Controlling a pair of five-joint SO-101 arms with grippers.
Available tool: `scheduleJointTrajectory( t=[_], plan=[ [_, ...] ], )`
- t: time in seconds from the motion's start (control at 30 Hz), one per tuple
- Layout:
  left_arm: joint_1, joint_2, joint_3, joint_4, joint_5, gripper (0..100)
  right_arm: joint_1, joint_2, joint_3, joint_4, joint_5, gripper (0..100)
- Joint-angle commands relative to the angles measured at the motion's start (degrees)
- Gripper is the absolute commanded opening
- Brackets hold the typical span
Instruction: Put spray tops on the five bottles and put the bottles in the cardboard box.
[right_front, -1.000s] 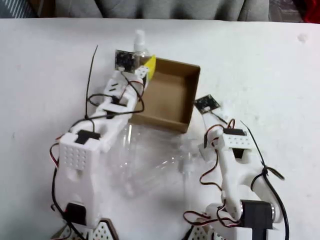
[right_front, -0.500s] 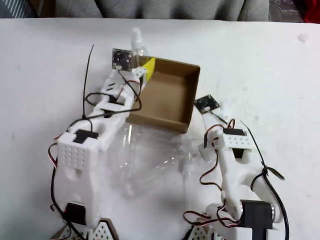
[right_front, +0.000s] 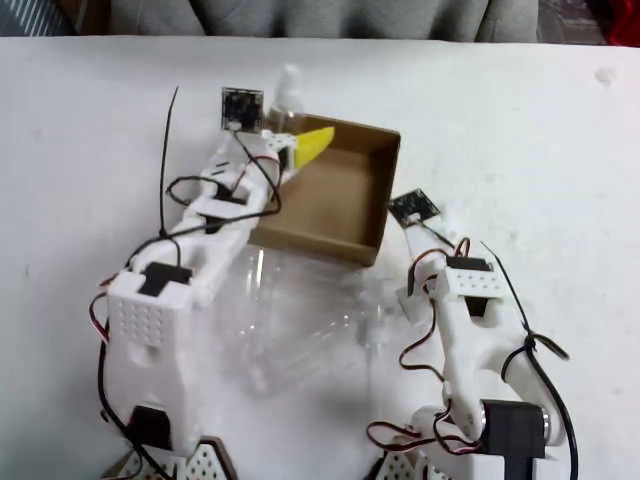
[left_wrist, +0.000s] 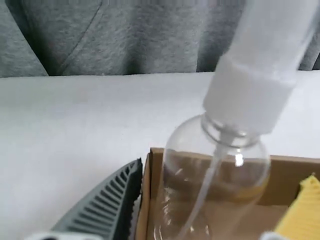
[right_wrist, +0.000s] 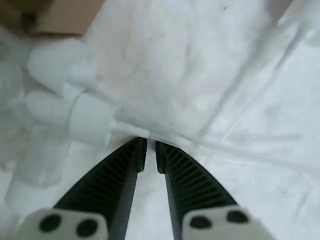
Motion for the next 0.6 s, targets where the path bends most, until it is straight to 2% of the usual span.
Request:
scheduleJointTrajectory(
  t=[0.0, 0.23, 0.3, 0.43, 0.57],
  plan=[
    [-0.04, -5.93, 1.14, 0.00, 0.97, 42, 0.22, -1.36, -0.18, -1.27, -0.09, 1.6],
    [-0.04, -18.59, 12.04, 0.35, 0.70, 42, 0.22, -1.36, -0.26, -1.36, -0.18, 1.6],
    [-0.04, -22.73, 15.21, 2.73, 0.53, 42, 0.22, -1.36, -0.26, -1.71, -0.44, 1.6],
    [-0.31, -30.90, 18.90, 13.10, 0.44, 42, 0.31, -1.36, -0.18, -1.89, -0.62, 1.6],
    [-1.54, -40.40, 21.54, 27.96, 0.44, 42, 0.48, -1.36, -0.09, -1.80, -0.70, 1.6]
  ],
)
